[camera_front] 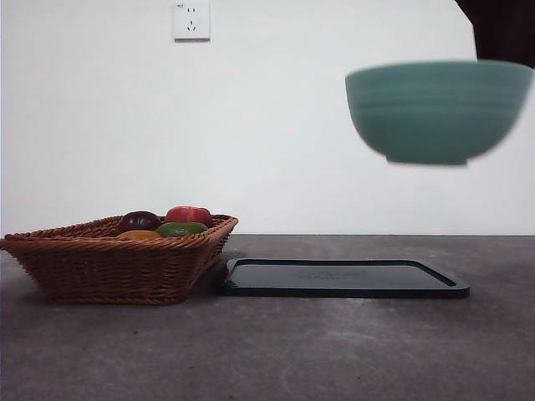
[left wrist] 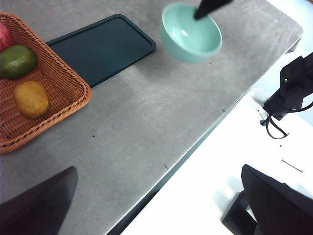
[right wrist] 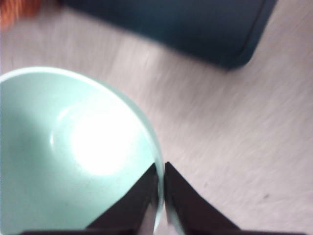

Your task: Pick up the wifruite, put it on the bowl, pick up the plate, put it on desk

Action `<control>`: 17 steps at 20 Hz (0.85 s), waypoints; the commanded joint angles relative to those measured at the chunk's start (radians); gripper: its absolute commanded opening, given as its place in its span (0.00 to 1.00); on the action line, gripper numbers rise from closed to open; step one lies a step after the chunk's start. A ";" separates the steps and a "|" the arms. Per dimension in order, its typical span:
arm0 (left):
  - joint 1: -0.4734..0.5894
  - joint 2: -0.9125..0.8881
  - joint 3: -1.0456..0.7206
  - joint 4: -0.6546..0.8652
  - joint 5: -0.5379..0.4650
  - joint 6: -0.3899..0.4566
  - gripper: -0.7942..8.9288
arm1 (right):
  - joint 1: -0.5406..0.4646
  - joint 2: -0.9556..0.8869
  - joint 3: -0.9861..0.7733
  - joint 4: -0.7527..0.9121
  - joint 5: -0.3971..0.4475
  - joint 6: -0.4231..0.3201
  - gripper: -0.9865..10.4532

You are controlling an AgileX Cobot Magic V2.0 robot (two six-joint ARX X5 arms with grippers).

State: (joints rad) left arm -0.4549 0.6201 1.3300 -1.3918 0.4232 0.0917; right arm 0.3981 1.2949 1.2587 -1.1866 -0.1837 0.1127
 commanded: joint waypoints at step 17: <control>-0.005 0.006 0.011 0.001 0.005 0.012 0.66 | 0.216 0.248 -0.343 0.457 -0.026 0.220 0.09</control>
State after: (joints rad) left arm -0.4549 0.6201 1.3300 -1.3960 0.4232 0.0917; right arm 0.5983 1.5055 0.9199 -0.7280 -0.2092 0.3229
